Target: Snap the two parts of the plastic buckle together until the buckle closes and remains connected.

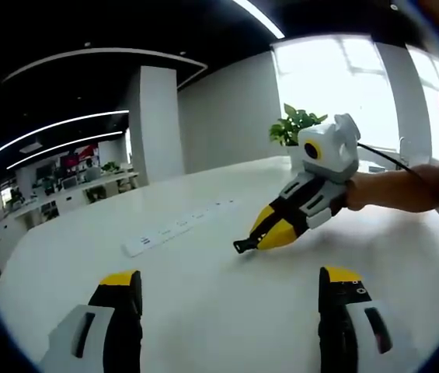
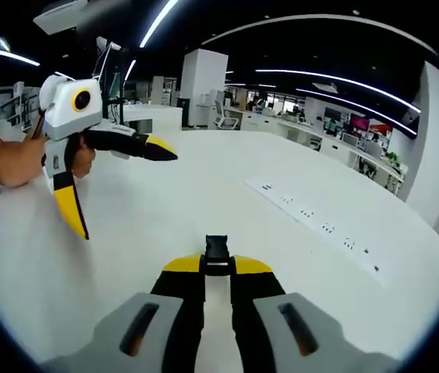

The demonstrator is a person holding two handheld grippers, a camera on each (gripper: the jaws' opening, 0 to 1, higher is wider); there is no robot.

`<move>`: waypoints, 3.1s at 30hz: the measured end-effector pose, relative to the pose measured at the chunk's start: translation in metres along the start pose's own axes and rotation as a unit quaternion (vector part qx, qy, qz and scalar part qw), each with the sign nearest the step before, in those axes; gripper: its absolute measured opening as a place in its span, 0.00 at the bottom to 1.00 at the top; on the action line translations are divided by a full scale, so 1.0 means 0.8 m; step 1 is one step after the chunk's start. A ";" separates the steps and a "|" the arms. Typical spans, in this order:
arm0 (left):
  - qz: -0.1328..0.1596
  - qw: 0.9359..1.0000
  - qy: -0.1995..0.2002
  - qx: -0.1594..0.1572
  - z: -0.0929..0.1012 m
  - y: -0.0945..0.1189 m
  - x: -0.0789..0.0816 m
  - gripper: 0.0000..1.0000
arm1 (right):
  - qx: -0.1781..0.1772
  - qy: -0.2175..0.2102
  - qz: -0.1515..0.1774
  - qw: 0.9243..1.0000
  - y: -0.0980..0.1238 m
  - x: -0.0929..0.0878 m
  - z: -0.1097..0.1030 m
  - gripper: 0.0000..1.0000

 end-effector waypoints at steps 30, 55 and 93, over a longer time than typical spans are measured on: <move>-0.003 1.000 0.002 -0.006 -0.001 -0.005 -0.004 0.96 | 0.064 0.018 -0.003 0.998 -0.017 -0.002 0.004 0.11; 0.002 1.000 0.012 -0.006 -0.002 -0.001 -0.001 0.99 | 0.017 -0.025 0.081 0.996 -0.011 0.005 0.015 1.00; 0.016 0.998 0.058 0.031 0.026 0.048 -0.012 0.99 | -0.077 -0.106 0.070 0.989 0.060 -0.040 -0.024 0.95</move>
Point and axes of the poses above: the point that each gripper's makers call its tool centre point, and the gripper's own axes: y roughly backward along the fingers, z roughly to its right, x roughly out of its top, the point moved 10 cm from there along y, roughly backward along the fingers, and after that the axes turned 11 degrees about -z, right-handed, at the moved point
